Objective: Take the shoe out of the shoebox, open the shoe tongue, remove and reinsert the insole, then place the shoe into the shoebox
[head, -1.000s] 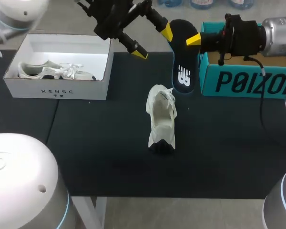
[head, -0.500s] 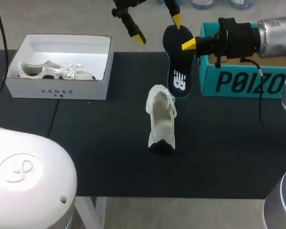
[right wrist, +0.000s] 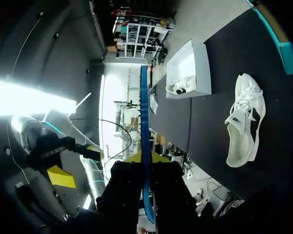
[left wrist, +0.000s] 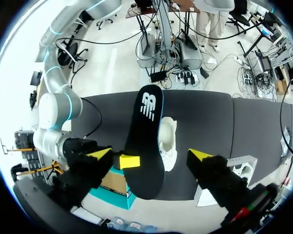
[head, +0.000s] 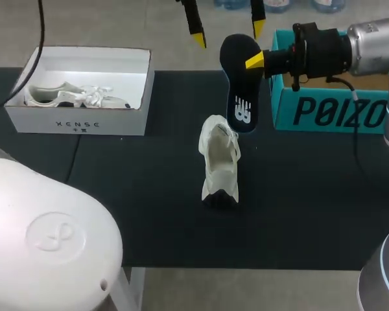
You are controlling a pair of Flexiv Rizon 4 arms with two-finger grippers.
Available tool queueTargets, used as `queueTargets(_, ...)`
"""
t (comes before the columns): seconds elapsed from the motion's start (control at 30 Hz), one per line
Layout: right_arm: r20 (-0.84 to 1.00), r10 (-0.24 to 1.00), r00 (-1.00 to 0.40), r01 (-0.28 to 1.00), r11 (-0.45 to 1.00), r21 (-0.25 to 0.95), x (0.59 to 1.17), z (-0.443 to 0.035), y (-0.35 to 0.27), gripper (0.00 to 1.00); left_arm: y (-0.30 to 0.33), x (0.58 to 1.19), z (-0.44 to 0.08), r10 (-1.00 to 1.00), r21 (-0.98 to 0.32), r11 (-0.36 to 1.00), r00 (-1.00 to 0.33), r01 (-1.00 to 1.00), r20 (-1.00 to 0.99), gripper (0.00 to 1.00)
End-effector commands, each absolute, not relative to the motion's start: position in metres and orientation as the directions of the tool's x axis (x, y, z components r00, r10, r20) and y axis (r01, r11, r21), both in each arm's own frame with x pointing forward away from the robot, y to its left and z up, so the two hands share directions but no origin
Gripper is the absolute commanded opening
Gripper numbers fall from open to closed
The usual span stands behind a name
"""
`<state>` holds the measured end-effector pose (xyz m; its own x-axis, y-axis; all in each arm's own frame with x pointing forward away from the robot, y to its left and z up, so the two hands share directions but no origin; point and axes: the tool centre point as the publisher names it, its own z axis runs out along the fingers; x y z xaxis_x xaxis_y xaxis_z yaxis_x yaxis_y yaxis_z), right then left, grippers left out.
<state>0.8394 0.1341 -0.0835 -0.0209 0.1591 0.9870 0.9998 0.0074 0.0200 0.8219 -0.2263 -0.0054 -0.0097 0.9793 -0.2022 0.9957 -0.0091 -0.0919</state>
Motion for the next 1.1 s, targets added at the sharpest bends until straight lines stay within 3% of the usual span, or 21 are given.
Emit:
queueTargets(0.03,0.989,0.145,-0.02,1.0,0.015,0.018,0.842,-0.084,0.132,0.0,-0.227,0.825,-0.006,0.999,-0.113,0.004,-0.01,0.994,-0.05,1.0)
queueTargets(1.1,0.994,0.111,-0.021,1.0,0.008,0.02,0.84,-0.085,0.128,0.0,-0.236,0.825,-0.013,0.995,-0.059,0.002,-0.009,0.998,-0.103,1.0)
